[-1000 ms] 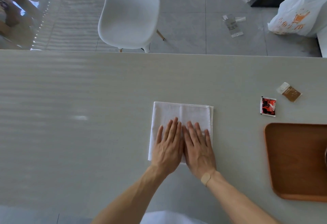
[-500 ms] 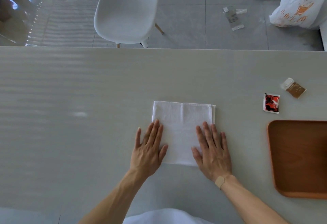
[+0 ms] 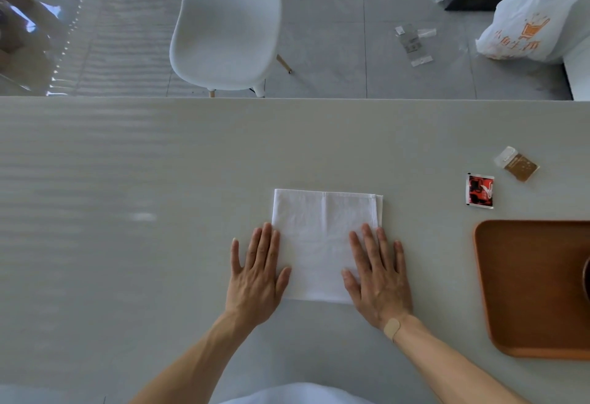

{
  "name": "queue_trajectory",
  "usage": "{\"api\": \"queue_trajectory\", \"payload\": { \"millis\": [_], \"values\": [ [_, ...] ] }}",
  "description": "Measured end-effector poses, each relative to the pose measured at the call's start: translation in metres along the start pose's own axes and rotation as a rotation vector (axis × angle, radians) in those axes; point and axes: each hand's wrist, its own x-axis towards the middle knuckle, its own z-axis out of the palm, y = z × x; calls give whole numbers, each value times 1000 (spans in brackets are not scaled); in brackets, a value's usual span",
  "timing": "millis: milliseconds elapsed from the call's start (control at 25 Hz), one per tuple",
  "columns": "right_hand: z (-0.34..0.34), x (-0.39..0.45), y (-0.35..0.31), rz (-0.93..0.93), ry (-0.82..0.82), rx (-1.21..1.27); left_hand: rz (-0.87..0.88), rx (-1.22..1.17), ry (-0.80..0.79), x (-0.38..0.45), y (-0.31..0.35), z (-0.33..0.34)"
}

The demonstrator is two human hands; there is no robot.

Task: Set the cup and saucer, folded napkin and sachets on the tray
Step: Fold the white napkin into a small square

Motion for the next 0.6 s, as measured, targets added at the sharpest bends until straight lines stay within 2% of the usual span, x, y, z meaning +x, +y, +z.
{"api": "queue_trajectory", "payload": {
  "millis": [120,240,320,360,480,600],
  "values": [
    [-11,6,2,-21,61,23,12,-6,59,1,0,-6],
    [-34,32,10,-11,211,137,-17,-66,137,24,-2,-31],
    [-50,57,18,11,245,148,-51,-93,100,60,-5,-57],
    [-58,71,22,20,194,142,-62,-107,49,79,-7,-70],
    [-79,104,32,69,-127,129,-94,-143,-54,127,-9,-95],
    [-88,122,34,75,-256,72,-106,-90,-197,155,-4,-105]
  ]
}}
